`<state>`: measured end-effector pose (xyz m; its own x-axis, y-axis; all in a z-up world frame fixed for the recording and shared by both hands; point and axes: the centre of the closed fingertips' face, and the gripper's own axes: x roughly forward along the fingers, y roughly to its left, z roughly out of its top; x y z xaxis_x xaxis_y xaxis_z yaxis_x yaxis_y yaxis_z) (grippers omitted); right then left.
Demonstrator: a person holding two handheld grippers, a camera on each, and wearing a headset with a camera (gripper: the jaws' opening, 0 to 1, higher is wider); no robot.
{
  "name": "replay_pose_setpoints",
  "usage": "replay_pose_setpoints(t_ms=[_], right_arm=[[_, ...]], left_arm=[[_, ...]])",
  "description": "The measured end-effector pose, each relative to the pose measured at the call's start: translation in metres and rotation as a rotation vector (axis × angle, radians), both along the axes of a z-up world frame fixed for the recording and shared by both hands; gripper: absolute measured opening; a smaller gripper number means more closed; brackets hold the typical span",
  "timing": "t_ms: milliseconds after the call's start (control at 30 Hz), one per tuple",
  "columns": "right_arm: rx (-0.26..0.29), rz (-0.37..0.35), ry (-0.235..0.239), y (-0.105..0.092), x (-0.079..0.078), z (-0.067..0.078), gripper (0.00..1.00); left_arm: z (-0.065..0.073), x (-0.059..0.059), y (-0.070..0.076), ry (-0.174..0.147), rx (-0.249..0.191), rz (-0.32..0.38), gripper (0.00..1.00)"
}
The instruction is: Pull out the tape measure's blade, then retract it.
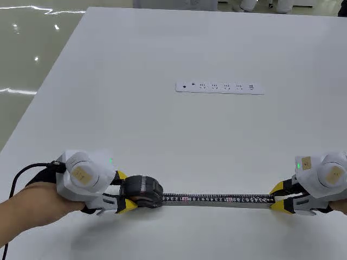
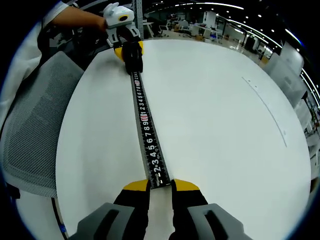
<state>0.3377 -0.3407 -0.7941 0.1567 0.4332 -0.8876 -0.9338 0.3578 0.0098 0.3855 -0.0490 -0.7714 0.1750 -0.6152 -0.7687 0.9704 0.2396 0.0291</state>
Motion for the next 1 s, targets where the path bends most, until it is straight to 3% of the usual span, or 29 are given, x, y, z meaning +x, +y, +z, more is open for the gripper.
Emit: replay_pose_setpoints(t_ms=[33,100,433,500,600,700,733,800,867,933,1000], right_arm=[[0.004,0.002,0.004,0.001,-0.001,0.0,0.18],[0.009,-0.009,0.005,0.002,0.001,-0.001,0.25],[0.018,-0.028,0.008,0.005,0.0,0.0,0.26],[0.027,-0.04,-0.001,0.006,0.0,0.002,0.26],[0.073,-0.097,-0.01,0.01,0.002,0.01,0.29],[0.105,-0.144,-0.008,0.013,0.002,0.015,0.33],[0.115,-0.167,-0.005,0.014,0.002,0.017,0.34],[0.144,-0.205,0.003,0.018,0.001,0.02,0.37],[0.149,-0.214,-0.006,0.019,0.0,0.022,0.42],[0.162,-0.229,-0.014,0.021,-0.002,0.026,0.44],[0.176,-0.252,-0.022,0.023,-0.004,0.029,0.49]], left_arm=[[0.001,-0.001,-0.001,0.015,-0.013,0.007,0.3],[0.002,-0.002,-0.002,0.014,-0.014,0.005,0.35],[0.005,-0.003,-0.003,0.016,-0.026,0.009,0.37],[0.007,-0.003,-0.003,0.04,-0.059,0.048,0.38],[0.011,-0.004,0.001,0.031,-0.073,0.057,0.41],[0.019,-0.006,-0.002,0.072,-0.16,0.117,0.45],[0.018,-0.007,0.001,0.082,-0.159,0.132,0.46],[0.02,-0.007,0.004,0.049,-0.155,0.129,0.48],[0.023,-0.01,0.004,0.067,-0.17,0.149,0.51],[0.026,-0.014,0.004,0.045,-0.162,0.141,0.52],[0.028,-0.019,0.004,0.054,-0.172,0.152,0.53]])
